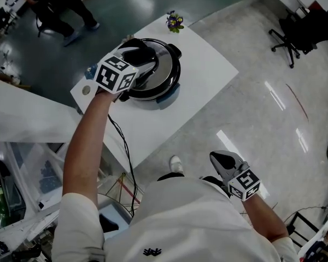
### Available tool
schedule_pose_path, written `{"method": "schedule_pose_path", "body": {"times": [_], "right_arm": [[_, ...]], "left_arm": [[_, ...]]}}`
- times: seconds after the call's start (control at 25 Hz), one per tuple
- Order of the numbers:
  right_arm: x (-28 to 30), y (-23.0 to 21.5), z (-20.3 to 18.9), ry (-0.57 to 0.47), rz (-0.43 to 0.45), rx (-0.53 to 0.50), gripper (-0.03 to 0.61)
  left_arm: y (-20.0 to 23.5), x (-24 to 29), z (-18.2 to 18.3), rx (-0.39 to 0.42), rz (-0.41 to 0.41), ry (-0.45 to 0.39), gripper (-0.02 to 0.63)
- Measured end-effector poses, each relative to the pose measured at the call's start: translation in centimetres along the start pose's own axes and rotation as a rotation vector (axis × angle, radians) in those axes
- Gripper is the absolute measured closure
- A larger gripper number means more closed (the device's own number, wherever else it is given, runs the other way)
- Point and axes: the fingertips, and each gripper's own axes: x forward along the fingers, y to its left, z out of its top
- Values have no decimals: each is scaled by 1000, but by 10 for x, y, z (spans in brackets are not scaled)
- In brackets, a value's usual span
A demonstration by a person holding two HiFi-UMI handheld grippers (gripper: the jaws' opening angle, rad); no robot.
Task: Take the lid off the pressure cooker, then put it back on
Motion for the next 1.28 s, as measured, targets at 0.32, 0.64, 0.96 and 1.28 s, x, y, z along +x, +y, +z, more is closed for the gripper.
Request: {"method": "schedule_pose_path", "body": {"times": [0.32,0.64,0.96,1.28], "right_arm": [[-11,-6,4,7,6,-13,566],[-1,-14,19,9,100,-59,566],[13,-14,39,4,204,-129,566],[21,-9,47,21,305,-183,566]], "left_arm": [[8,-15,26,-17,27,-62,325],[13,-57,42,-34,82,-80,325],[18,-114,38,-62,158,-69,325],[16,-169,17,-113,251,-52,325]]}}
